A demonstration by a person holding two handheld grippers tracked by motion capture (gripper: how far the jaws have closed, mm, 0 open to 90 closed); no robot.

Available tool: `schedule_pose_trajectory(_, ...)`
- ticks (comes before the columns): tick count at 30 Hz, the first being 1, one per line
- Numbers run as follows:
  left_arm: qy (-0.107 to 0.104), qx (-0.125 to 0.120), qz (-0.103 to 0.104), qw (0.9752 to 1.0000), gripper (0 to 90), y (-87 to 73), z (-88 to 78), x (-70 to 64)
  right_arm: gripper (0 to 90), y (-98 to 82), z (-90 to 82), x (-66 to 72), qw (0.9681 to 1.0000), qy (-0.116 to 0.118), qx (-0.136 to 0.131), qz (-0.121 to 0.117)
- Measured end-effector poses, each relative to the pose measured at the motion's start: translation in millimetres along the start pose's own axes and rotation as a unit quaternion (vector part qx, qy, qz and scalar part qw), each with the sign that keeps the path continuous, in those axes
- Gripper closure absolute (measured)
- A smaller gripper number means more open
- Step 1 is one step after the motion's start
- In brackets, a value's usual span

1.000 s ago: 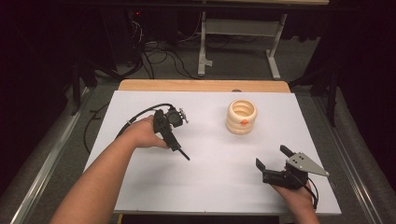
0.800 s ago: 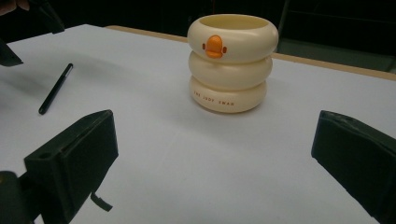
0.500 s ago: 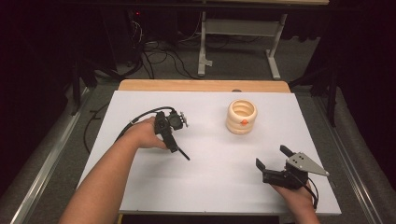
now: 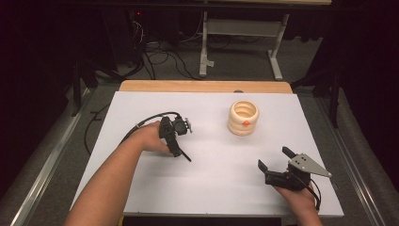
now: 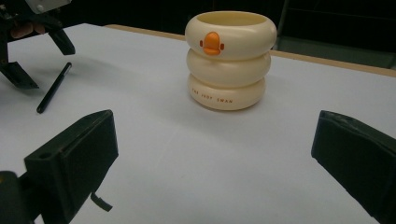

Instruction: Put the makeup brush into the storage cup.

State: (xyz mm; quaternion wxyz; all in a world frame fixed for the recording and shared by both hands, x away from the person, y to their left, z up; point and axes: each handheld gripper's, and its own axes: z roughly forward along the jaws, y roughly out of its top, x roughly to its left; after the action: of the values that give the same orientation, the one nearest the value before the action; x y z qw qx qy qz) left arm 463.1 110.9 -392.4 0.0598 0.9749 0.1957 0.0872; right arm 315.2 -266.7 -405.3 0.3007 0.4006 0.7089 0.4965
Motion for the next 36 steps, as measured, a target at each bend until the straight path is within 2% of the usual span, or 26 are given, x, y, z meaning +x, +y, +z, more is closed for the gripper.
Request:
schedule_pose_trajectory(3, -0.01, -0.002, -0.004, 0.9999, 4.4, -2.9, 2.2, 2.0, 1.9, 0.0, -0.2, -0.2, 1.0, 0.001, 0.0, 0.001)
schedule_pose_trajectory(10, -0.013, -0.007, -0.019, 0.9997, 6.5, -9.8, 8.1, 8.0, 1.9, -0.1, -0.1, -0.3, 1.0, 0.001, 0.001, 0.003)
schedule_pose_trajectory(16, -0.015, -0.011, -0.014, 0.9997, 8.4, -10.1, 9.7, 9.2, 1.9, -0.3, 0.1, -0.6, 1.0, 0.002, 0.001, 0.001)
schedule_pose_trajectory(22, -0.023, -0.012, -0.02, 0.9995, 9.7, -9.5, 12.3, 11.6, 2.0, -0.5, 0.4, -0.6, 1.0, 0.001, 0.002, 0.0)
schedule_pose_trajectory(33, -0.016, -0.025, -0.03, 0.9991, 20.3, -10.3, 10.1, 15.0, 2.2, -0.6, 0.8, -0.1, 1.0, 0.002, 0.003, 0.0)
schedule_pose_trajectory(36, -0.03, -0.026, -0.033, 0.9986, 24.3, -10.9, 10.8, 16.9, 2.2, -0.6, 0.9, -0.1, 1.0, 0.002, 0.004, 0.0)
